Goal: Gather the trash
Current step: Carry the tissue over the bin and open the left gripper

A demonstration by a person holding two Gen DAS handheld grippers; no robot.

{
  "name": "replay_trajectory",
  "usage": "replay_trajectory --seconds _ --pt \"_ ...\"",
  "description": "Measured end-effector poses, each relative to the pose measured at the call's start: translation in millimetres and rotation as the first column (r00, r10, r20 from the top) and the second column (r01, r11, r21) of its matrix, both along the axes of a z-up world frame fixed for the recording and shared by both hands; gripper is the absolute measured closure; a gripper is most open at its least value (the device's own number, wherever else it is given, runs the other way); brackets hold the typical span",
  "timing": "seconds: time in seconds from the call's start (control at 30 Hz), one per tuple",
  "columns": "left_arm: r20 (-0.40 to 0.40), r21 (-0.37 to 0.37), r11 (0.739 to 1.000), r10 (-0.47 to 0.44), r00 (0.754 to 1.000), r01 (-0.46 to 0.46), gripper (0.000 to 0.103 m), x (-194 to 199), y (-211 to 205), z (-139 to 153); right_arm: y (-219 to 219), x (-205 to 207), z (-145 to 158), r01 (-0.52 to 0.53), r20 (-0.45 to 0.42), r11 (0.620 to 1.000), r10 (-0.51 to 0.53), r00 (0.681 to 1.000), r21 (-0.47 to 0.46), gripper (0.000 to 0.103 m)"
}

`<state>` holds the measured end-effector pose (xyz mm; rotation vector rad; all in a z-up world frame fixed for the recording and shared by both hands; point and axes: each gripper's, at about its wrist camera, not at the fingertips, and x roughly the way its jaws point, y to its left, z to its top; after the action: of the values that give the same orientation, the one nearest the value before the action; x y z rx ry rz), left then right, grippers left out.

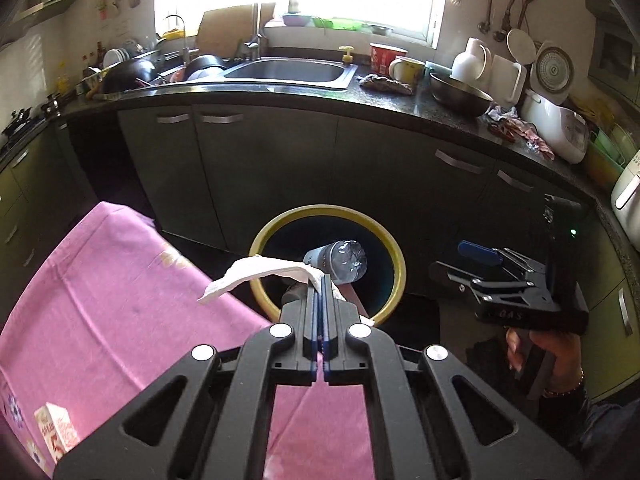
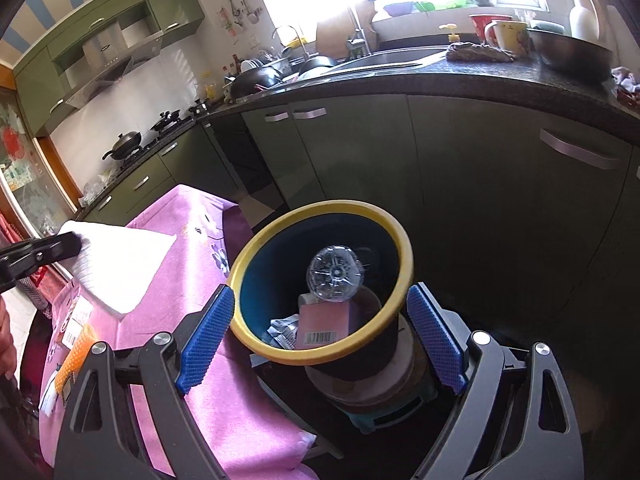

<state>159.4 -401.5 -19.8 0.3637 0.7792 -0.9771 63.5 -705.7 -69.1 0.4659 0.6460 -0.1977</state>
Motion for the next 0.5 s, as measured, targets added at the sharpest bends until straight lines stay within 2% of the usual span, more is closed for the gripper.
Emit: replay_trajectory --seconds 0.17,0.37,0.4,0.47,0.5 --pt "-0.088 0.052 0.998 -0.021 0.996 0.025 0.102 25 -56 -40 -19 -8 -7 0.034 -0.007 0.999 -0.034 0.999 0.018 0.016" --pt "-0.174 0.173 0.985 0.038 0.984 -0.008 0.101 39 -82 -102 -27 -12 -9 0.04 -0.011 0.999 -0.039 0.999 0.024 0.016" --pt "-0.19 0.187 0.982 0.054 0.98 -0.018 0.097 40 -80 -109 -27 -12 -9 0.037 -0.013 0.999 -0.036 0.999 0.024 0.016" --pt "-0.204 0.194 0.98 0.074 0.976 -0.034 0.072 38 -73 -114 -23 -10 -7 0.033 -0.012 0.999 -0.033 0.999 0.024 0.014" --pt "-0.202 0.188 0.981 0.079 0.976 -0.04 0.05 36 -68 -113 -23 -10 -7 0.033 -0.011 0.999 -0.032 0.999 0.024 0.013"
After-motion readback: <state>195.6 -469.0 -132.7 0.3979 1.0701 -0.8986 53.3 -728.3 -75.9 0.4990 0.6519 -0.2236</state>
